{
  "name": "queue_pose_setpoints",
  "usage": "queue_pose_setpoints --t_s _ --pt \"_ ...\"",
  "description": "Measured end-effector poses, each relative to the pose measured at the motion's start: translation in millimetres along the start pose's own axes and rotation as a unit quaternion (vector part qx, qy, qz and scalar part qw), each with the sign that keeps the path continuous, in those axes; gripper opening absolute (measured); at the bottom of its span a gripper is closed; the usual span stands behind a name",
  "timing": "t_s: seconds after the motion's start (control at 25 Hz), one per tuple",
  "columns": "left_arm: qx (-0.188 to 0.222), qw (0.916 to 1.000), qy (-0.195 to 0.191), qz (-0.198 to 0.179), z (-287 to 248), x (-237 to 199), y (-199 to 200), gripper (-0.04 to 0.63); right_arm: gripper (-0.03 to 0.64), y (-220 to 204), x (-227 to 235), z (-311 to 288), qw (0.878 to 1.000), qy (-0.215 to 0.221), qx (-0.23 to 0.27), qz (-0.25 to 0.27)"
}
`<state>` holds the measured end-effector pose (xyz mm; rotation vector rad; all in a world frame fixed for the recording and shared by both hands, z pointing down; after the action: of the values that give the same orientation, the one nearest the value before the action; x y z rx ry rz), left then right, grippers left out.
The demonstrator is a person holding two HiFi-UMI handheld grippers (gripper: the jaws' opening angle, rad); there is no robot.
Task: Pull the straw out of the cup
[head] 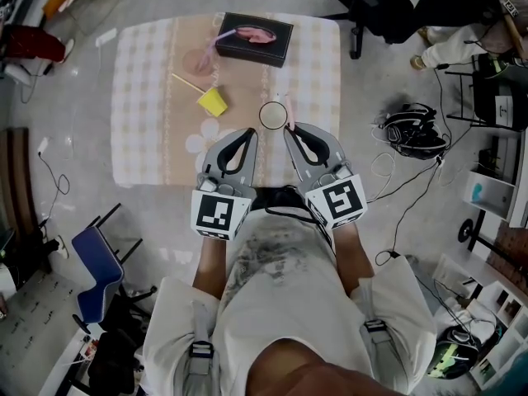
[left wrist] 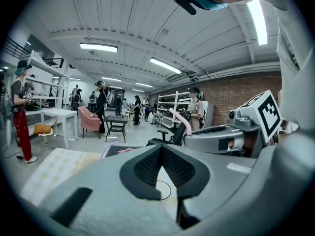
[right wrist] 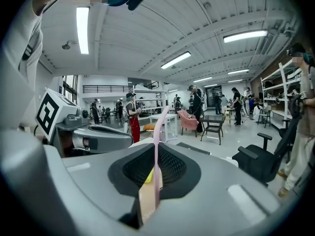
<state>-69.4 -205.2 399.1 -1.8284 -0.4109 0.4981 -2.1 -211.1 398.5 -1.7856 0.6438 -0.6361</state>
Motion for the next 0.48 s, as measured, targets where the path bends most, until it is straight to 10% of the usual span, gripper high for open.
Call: queue_pose_setpoints --t_s 0.48 --pt "-0.003 0.9999 -0.009 -0.005 1.1 7.2 1.1 0.000 0.026 2.5 -1.2 6.5 1.000 -0.002 0.000 0.005"
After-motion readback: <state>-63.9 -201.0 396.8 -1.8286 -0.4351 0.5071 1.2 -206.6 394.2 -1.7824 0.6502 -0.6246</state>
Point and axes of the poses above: the fingertips, and each gripper's own axes: z backward along the fingers, x to its right, y out of its top, the point moved 1 cm from there along z, backward along the fingers, and after that the axes turned 3 degrees about y, right-handed, at the moved point
